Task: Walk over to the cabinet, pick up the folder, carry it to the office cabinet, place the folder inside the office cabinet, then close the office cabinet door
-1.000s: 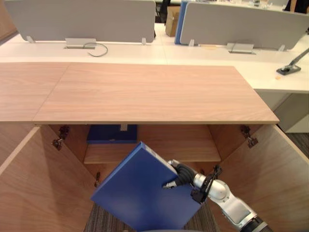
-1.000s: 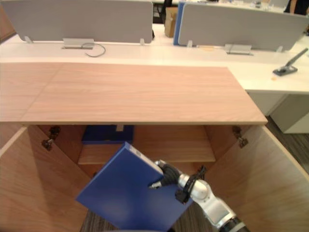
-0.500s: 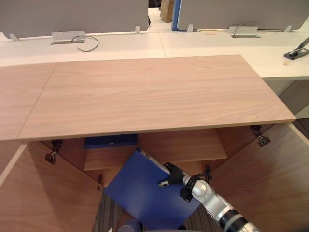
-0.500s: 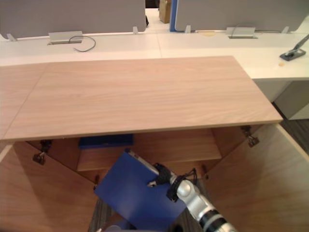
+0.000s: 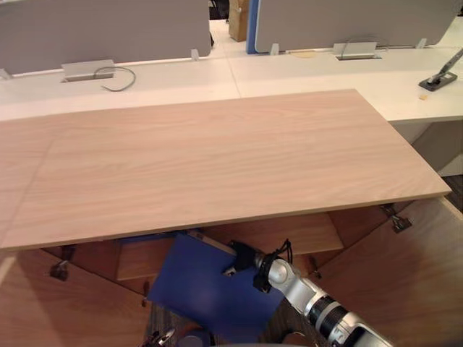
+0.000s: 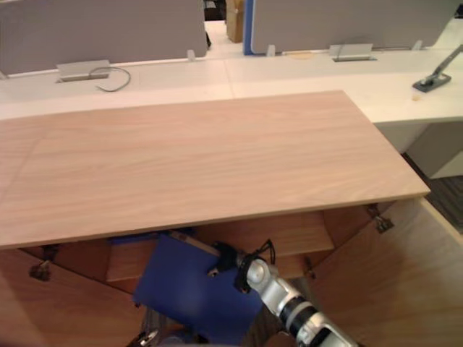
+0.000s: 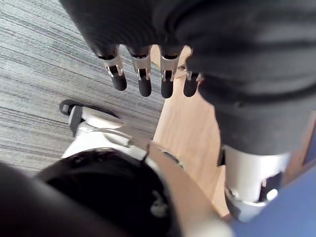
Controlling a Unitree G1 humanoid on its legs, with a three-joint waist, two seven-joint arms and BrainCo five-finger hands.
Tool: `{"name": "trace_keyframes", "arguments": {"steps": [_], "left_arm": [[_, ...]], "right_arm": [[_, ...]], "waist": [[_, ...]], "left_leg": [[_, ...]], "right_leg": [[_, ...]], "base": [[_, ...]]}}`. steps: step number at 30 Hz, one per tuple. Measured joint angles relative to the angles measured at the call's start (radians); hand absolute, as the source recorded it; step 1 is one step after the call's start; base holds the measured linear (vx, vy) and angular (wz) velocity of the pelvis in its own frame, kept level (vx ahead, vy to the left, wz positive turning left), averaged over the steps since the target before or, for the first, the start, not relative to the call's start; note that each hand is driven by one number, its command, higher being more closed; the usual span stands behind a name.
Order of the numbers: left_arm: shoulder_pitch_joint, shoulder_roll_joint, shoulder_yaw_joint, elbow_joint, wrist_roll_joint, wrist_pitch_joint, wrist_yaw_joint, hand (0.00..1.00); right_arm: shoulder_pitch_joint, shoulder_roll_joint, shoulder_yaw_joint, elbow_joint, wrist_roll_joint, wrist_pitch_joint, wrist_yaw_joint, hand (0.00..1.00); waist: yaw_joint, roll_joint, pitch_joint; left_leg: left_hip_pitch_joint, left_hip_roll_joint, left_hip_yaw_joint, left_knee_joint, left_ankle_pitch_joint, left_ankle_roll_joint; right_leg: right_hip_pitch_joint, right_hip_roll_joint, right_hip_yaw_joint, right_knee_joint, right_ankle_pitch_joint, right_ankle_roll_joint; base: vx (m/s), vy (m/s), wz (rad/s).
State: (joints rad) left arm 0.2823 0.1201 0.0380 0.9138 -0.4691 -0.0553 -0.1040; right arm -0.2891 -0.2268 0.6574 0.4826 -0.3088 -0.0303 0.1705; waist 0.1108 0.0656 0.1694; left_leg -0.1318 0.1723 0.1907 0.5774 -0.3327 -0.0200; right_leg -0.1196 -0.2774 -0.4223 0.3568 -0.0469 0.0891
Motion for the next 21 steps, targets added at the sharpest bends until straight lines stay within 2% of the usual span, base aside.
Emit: {"name": "trace_keyframes", "arguments": {"steps": [3,6,10,14,15,16,18,20,21], "left_arm": [[-0.005,-0.002,0.008,-0.004,0.0,-0.002,-0.002,0.0],[-0.02,-0.008,0.016,0.002,0.0,-0.002,-0.006,0.0],[-0.052,-0.01,0.018,0.018,0.002,-0.002,-0.013,0.0],[-0.053,-0.01,0.01,0.023,0.002,-0.001,-0.02,0.0],[-0.054,-0.01,0.008,0.02,0.002,-0.001,-0.022,0.0],[-0.056,-0.01,0.005,0.017,0.0,-0.001,-0.022,0.0],[-0.063,-0.011,0.0,0.01,-0.008,0.0,-0.011,0.0],[-0.06,-0.021,0.0,-0.016,-0.007,0.002,-0.006,0.0],[-0.057,-0.027,0.001,-0.049,-0.011,0.008,0.009,0.0]], "right_arm": [[-0.01,-0.013,-0.001,0.0,0.023,0.002,-0.004,1.0],[-0.046,-0.034,-0.003,-0.003,0.094,0.002,-0.004,1.0],[-0.059,-0.073,-0.075,-0.02,0.297,0.003,-0.002,1.0],[-0.065,-0.073,-0.228,-0.021,0.599,0.007,-0.001,1.0],[-0.07,-0.066,-0.253,-0.021,0.64,0.007,0.0,1.0],[-0.074,-0.044,-0.288,-0.021,0.717,0.006,-0.015,1.0],[-0.08,0.129,-0.412,-0.076,1.083,-0.033,-0.119,1.0],[-0.095,0.228,-0.482,-0.13,1.168,-0.042,-0.178,1.0],[-0.117,0.256,-0.488,-0.132,1.284,-0.067,-0.232,1.0]], "waist": [[-0.002,0.003,0.01],[-0.009,0.018,0.048],[-0.012,0.035,0.09],[-0.016,0.05,0.125],[-0.015,0.053,0.133],[-0.015,0.056,0.146],[-0.015,0.061,0.169],[-0.018,0.061,0.176],[-0.012,0.062,0.181]], "left_leg": [[-0.035,0.021,-0.017,0.033,-0.009,-0.012],[-0.087,0.025,-0.046,0.131,-0.046,-0.017],[-0.195,0.021,-0.082,0.243,-0.082,-0.016],[-0.267,0.005,-0.107,0.33,-0.11,-0.009],[-0.273,0.003,-0.11,0.341,-0.111,-0.01],[-0.276,0.002,-0.111,0.352,-0.114,-0.007],[-0.311,-0.001,-0.116,0.4,-0.132,-0.005],[-0.332,-0.015,-0.118,0.426,-0.144,0.005],[-0.351,-0.028,-0.125,0.461,-0.159,0.01]], "right_leg": [[-0.045,0.001,-0.01,0.074,-0.045,-0.001],[-0.109,-0.037,-0.009,0.221,-0.12,-0.005],[-0.193,-0.079,-0.013,0.349,-0.173,-0.006],[-0.248,-0.124,-0.014,0.442,-0.205,-0.003],[-0.251,-0.13,-0.015,0.453,-0.207,-0.002],[-0.253,-0.135,-0.015,0.465,-0.211,-0.003],[-0.289,-0.161,-0.013,0.526,-0.236,-0.004],[-0.315,-0.193,-0.009,0.573,-0.265,0.005],[-0.329,-0.222,-0.01,0.62,-0.289,0.007]], "base": [[-0.03,-0.155,0.07],[-0.07,-0.107,0.18],[-0.08,-0.032,0.19],[-0.03,0.037,0.17],[-0.01,0.036,0.15],[-0.02,0.036,0.09],[-0.04,0.038,0.07],[-0.04,0.009,0.18],[-0.04,-0.02,0.37]]}}
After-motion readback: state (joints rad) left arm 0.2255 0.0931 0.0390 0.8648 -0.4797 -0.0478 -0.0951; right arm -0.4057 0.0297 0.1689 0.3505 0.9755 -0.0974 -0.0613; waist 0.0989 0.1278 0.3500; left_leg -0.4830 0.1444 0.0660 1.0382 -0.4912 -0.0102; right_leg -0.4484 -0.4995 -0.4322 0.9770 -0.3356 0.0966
